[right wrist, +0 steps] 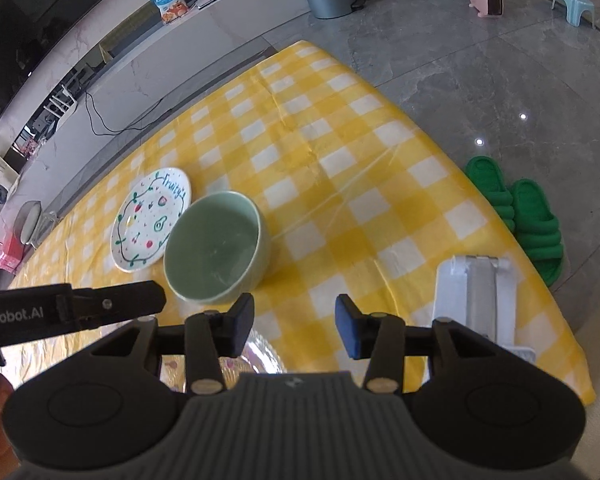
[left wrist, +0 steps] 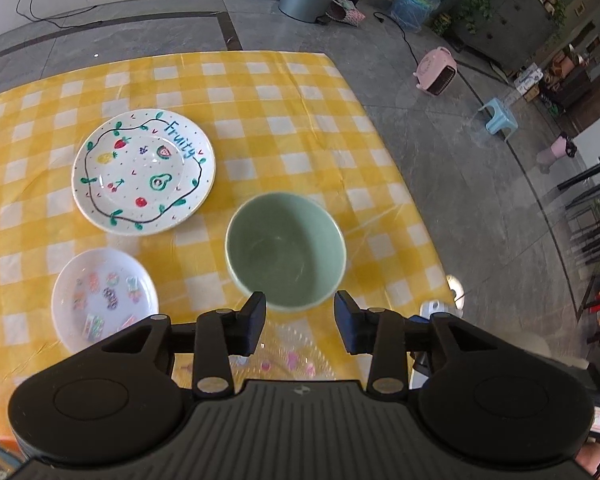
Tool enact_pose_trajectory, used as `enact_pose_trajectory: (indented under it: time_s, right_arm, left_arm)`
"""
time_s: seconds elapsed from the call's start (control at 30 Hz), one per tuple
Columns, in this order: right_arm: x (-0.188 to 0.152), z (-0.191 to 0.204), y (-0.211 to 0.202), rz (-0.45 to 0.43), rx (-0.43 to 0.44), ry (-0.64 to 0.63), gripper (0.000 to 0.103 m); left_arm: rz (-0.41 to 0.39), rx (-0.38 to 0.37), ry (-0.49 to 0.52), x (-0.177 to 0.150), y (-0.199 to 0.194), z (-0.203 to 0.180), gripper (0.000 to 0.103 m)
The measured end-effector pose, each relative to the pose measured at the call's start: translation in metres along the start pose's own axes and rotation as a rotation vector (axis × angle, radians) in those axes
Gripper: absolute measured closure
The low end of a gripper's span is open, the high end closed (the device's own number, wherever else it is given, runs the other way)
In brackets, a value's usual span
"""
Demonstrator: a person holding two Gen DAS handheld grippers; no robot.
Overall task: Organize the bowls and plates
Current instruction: 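Move both tools to the pale green bowl and close them on its rim, then lift the pale green bowl with both tools toward the stacked steel bowls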
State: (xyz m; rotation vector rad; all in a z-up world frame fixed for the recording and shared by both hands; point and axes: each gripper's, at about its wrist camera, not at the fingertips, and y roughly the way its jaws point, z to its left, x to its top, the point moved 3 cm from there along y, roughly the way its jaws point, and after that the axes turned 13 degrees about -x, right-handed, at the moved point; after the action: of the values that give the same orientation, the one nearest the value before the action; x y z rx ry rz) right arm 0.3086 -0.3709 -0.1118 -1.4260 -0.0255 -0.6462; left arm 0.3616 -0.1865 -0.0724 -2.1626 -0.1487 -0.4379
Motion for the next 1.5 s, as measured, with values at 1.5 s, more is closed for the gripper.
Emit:
enact_pose_trajectory:
  time_s: [1.5]
  right_arm:
    - [0.019,0.045,0.068,0.107,-0.035,0.055,0.092]
  left_arm:
    - [0.052,0.159,-0.008,0.017,0.056,0.046,0.094]
